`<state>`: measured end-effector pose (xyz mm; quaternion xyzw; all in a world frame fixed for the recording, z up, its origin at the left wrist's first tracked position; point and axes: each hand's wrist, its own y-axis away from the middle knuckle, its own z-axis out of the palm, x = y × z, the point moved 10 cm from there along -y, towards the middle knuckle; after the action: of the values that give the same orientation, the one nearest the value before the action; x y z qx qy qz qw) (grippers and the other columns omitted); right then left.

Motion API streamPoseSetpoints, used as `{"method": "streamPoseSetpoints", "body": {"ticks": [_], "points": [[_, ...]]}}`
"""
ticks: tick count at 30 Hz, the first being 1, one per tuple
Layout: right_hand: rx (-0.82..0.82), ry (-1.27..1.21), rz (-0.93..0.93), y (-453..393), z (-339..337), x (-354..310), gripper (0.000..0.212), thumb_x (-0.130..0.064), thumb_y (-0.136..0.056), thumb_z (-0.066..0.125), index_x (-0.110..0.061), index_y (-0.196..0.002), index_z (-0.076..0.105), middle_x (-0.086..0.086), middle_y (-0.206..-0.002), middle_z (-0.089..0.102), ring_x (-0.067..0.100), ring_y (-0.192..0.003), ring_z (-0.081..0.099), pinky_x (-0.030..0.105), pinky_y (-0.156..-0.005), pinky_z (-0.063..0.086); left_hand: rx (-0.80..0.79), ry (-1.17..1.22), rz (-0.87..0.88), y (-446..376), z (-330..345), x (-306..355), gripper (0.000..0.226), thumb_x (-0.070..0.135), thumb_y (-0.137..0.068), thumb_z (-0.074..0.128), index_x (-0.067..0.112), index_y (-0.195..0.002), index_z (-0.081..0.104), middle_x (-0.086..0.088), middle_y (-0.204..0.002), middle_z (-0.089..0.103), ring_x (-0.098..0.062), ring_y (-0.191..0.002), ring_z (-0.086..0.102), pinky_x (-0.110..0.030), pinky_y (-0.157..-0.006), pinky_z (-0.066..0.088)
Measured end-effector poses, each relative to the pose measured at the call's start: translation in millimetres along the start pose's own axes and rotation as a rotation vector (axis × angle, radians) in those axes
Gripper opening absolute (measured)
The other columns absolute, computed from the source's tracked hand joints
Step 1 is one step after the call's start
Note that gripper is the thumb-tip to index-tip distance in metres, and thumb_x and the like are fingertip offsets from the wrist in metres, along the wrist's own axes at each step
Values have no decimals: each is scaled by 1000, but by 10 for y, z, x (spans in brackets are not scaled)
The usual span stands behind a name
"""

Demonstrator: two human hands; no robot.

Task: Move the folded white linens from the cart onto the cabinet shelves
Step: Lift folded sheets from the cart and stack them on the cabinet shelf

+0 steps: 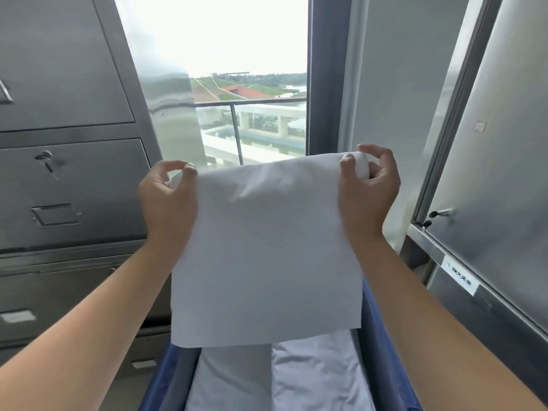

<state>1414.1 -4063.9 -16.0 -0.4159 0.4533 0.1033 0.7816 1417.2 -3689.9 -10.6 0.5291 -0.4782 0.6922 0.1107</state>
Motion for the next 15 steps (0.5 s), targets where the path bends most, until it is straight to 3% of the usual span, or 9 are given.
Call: {"method": "streamPoseSetpoints", "body": {"ticks": [6,11,13,15], "points": [[-32,63,62,211,98,559,20,-27,-84,65,-21,-103,64,-7,-58,49,5,-51,42,19,-57,39,-40,-21,-74,122,117,-590,6,26,-87,61,24,-88,67,7,-58,43,-11,-54,35,-26,-52,31],[-53,152,87,431,34,1112,21,-27,-83,64,-19,-103,64,-2,-58,48,8,-51,41,26,-54,40,-80,-75,-133,313,283,-1228,7,33,-87,61,30,-84,67,-7,-69,47,-20,-62,36,-28,-53,30],[-73,195,105,546,-16,1391,21,-27,-83,64,-19,-103,64,4,-58,48,10,-52,41,27,-54,40,-100,-97,-165,486,357,-1500,6,32,-89,62,30,-85,66,-7,-71,48,-17,-60,39,-25,-50,32],[-91,235,131,680,-84,1687,22,-25,-84,65,-18,-104,64,-2,-57,47,7,-50,40,24,-54,38,-115,-120,-208,691,402,-1801,6,28,-92,62,27,-87,65,-3,-72,55,-8,-58,44,-20,-51,37]]}}
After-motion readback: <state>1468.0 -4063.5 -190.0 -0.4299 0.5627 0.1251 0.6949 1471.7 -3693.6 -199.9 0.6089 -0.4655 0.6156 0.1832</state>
